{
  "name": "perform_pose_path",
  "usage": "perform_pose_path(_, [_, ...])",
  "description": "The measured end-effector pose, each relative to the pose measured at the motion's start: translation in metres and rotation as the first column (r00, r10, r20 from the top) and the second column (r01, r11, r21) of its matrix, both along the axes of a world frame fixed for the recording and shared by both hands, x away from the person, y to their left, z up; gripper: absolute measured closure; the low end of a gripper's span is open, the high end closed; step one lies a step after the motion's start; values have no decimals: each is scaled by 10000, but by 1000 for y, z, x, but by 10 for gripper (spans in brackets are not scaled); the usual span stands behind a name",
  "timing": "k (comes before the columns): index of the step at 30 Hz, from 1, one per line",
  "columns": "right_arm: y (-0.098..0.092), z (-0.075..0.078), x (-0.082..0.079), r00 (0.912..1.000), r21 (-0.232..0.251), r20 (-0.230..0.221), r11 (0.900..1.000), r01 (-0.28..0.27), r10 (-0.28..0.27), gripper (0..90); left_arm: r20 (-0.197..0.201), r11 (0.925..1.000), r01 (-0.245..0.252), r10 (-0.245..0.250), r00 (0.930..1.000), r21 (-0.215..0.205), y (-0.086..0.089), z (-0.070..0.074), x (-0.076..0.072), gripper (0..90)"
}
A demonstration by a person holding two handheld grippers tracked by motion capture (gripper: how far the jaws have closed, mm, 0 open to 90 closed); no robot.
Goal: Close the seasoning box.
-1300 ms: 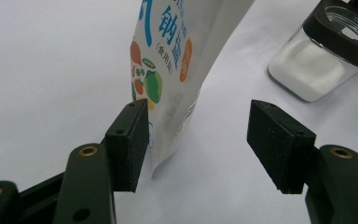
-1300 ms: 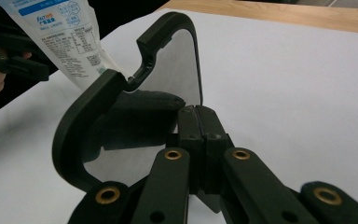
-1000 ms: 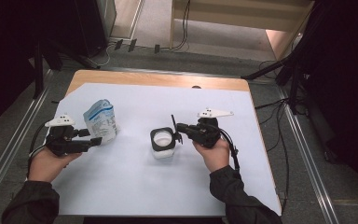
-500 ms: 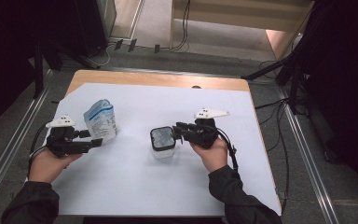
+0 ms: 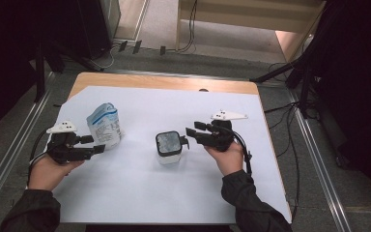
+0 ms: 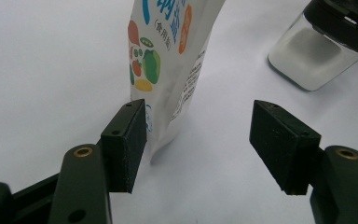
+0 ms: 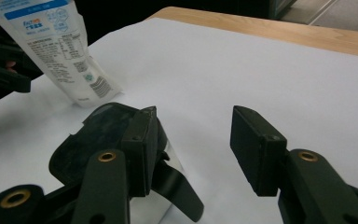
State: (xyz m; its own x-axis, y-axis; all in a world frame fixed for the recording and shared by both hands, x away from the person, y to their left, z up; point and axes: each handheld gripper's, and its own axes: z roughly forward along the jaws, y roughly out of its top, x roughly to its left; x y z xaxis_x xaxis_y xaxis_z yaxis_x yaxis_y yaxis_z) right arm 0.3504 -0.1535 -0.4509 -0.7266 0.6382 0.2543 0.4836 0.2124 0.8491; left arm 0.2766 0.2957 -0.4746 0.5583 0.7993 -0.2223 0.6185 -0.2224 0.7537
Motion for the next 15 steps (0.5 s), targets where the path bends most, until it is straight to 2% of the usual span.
perform_pose_path(6, [-13,1,1,9987,-151,107,9987,491,-489,503,-1,10000,18,-18,10000,79,-1,-1,-1,372])
perform_pose_path(15, [-38,0,1,9934,-104,272,9936,1121,-1118,493,57,9999,83,-84,9999,134,-2,-1,-1,371])
